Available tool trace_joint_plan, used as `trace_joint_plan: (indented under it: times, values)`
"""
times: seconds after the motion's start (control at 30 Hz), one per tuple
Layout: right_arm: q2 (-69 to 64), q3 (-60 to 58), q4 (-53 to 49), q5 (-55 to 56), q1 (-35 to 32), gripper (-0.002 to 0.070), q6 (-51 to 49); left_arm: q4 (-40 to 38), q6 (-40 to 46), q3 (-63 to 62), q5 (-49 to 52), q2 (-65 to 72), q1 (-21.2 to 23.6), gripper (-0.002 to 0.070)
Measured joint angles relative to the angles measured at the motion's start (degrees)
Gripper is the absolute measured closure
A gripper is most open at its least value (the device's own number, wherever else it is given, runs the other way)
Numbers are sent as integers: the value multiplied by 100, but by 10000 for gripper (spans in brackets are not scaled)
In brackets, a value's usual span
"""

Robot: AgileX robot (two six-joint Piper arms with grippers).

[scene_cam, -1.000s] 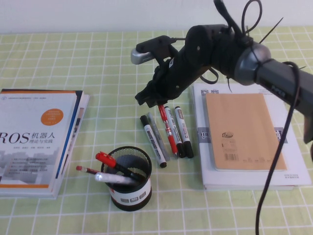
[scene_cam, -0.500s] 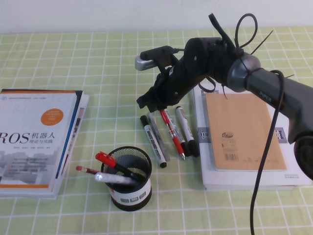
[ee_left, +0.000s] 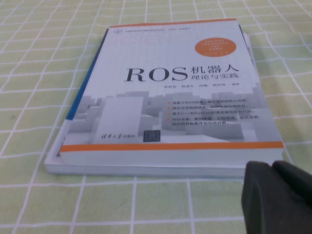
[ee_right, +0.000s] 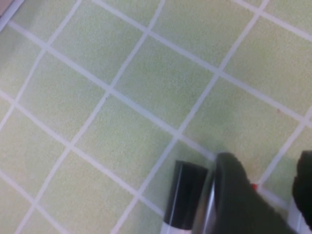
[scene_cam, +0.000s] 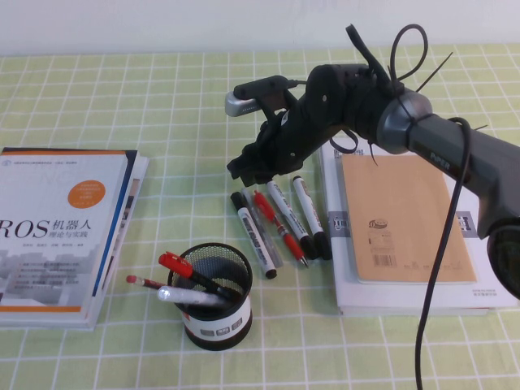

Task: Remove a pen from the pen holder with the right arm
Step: 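Take a marker out of the pen holder and lay it on the table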

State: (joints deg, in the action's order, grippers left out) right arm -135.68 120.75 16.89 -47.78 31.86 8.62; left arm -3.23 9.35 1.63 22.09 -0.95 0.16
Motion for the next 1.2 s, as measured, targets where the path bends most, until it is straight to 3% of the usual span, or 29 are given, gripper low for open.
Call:
trace_joint_plan:
  times: [0.17, 0.33, 0.47, 0.97, 1.2]
  values:
    - [139, 0, -12, -180, 0, 472, 0, 0, 0, 0, 0, 0, 0, 681]
    - [820, -344, -228, -520, 77, 596, 0, 0, 0, 0, 0, 0, 0, 681]
    - [1811, -1296, -319, -413, 195, 670, 0, 0, 0, 0, 0, 0, 0, 681]
    - [6160, -5721, -304, 819, 216, 688, 0, 0, 0, 0, 0, 0, 0, 681]
    - [7853, -7171, -236, 924, 216, 688, 0, 0, 0, 0, 0, 0, 0, 681]
